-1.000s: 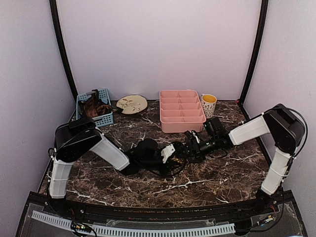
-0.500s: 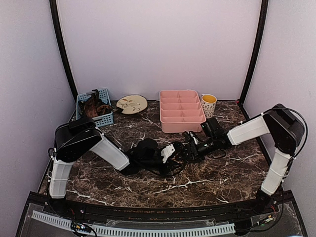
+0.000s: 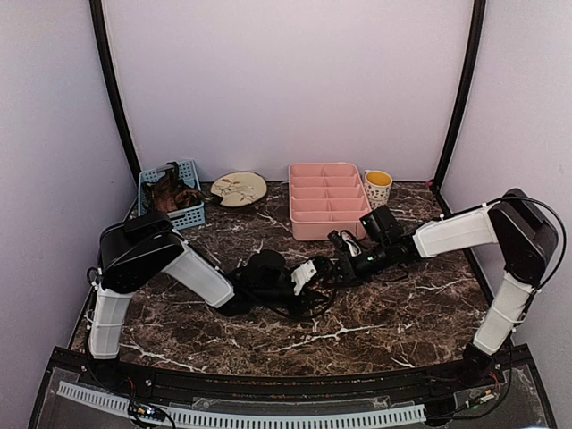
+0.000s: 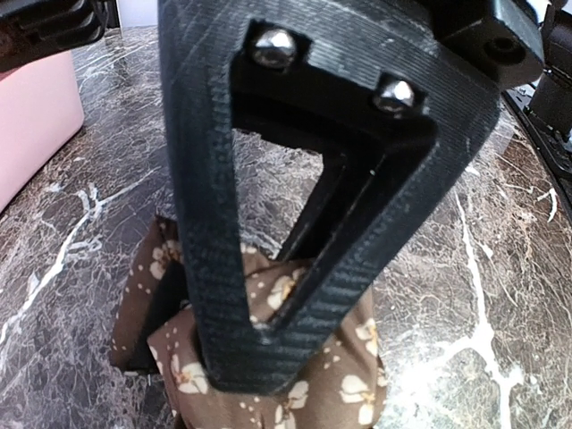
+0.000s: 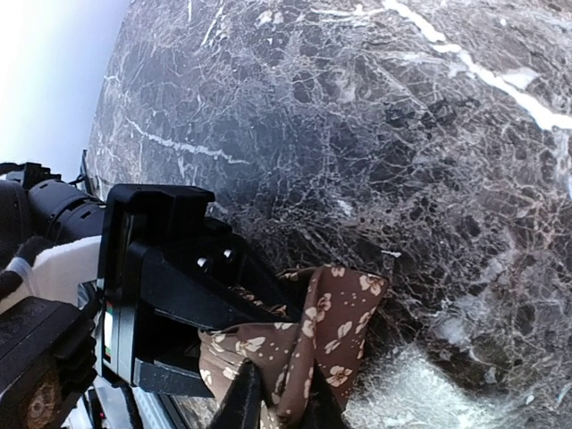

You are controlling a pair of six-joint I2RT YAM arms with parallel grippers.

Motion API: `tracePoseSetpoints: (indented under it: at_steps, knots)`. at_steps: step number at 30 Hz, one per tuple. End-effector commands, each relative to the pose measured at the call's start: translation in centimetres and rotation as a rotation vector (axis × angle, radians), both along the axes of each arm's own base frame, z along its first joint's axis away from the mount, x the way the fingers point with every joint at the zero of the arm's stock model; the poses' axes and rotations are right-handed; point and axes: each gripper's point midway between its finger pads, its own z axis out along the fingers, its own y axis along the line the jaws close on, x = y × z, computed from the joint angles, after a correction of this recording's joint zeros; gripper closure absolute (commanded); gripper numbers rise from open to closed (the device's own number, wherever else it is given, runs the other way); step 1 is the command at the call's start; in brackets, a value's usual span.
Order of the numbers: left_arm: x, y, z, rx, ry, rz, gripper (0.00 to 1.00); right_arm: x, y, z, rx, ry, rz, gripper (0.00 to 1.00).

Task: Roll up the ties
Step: Roll the tie at the center of the board, then pick up the tie from the center of the board.

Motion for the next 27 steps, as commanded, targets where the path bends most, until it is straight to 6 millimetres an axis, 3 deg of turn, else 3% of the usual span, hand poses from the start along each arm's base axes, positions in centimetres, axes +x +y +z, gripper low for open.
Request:
tracePoseSetpoints:
  at_steps: [1,7,20,27]
  knots:
    - [-1.4,3.1,-6.3,0.223,0.098,0.018,0.87,-0.6,0.3,0.4,-0.024,-0.017,0.018,1.00]
    - [-0.6,3.1,-4.7,0.183,0.052,0.055,0.50,-0.8,0.6,0.6,0.005,-0.002,0.013,1.00]
    - [0.2,4.3,-0.7,0.046,-0.055,0.135,0.05,-0.8,0.6,1.1,0.026,-0.028,0.002,1.00]
    - [0.2,4.7,0.0,0.003,-0.064,0.156,0.01,-0.6,0.6,1.6,0.035,-0.047,0.000,1.00]
